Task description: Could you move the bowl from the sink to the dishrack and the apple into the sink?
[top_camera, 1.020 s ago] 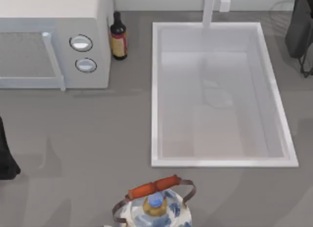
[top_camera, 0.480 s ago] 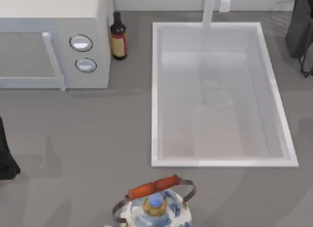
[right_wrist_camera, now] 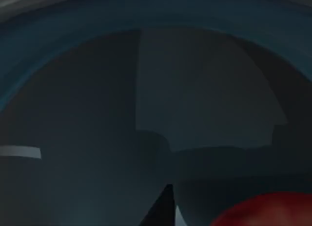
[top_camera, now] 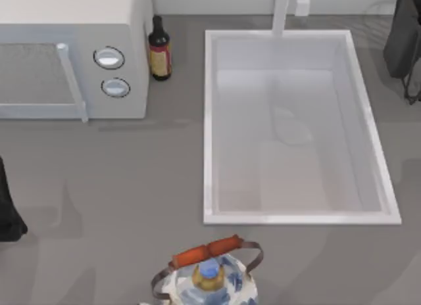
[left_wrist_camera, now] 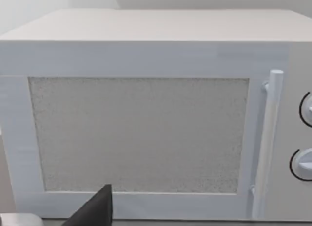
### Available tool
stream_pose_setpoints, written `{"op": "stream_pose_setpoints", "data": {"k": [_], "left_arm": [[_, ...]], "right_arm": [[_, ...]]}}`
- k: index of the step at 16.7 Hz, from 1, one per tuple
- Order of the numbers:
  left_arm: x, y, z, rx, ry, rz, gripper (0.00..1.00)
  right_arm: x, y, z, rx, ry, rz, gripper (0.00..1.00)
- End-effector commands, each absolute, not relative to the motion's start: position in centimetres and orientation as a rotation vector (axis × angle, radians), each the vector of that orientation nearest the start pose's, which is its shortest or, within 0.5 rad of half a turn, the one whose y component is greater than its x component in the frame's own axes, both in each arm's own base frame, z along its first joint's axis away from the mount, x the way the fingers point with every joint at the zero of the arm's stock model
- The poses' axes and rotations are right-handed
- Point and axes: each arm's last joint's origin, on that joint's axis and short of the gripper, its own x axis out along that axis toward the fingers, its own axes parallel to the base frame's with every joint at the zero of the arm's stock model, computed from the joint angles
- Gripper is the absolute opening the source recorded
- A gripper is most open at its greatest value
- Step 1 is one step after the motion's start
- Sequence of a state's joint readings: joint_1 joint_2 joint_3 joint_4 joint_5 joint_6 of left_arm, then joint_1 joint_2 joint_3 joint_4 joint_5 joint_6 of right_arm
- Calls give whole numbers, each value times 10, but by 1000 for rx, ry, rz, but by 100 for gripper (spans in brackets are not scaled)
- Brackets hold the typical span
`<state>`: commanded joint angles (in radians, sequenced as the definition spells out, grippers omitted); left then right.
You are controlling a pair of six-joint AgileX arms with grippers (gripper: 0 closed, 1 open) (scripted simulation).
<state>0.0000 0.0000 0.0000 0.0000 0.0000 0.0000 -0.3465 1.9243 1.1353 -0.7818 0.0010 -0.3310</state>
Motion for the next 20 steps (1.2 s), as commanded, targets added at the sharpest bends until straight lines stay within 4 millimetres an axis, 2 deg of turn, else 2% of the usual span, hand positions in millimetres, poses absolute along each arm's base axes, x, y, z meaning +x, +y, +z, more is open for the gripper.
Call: {"op": "stream_pose_setpoints", "data": {"k": [5,8,11,15,18,20], "left_arm": [[106,-1,160,0,0,0,100],[106,-1,160,0,0,0,100],[106,-1,160,0,0,0,100],[106,-1,160,0,0,0,100],[106,-1,160,0,0,0,100],[106,-1,160,0,0,0,100]], "right_arm": [[313,-111,117,8,1571,-8,0],[315,-112,127,8,1552,-9,0],[320,-114,154,4,1540,-12,0],[317,-113,184,15,1583,-2,0],[315,-112,216,9,1562,-8,0],[314,-111,223,8,1554,-9,0]]}}
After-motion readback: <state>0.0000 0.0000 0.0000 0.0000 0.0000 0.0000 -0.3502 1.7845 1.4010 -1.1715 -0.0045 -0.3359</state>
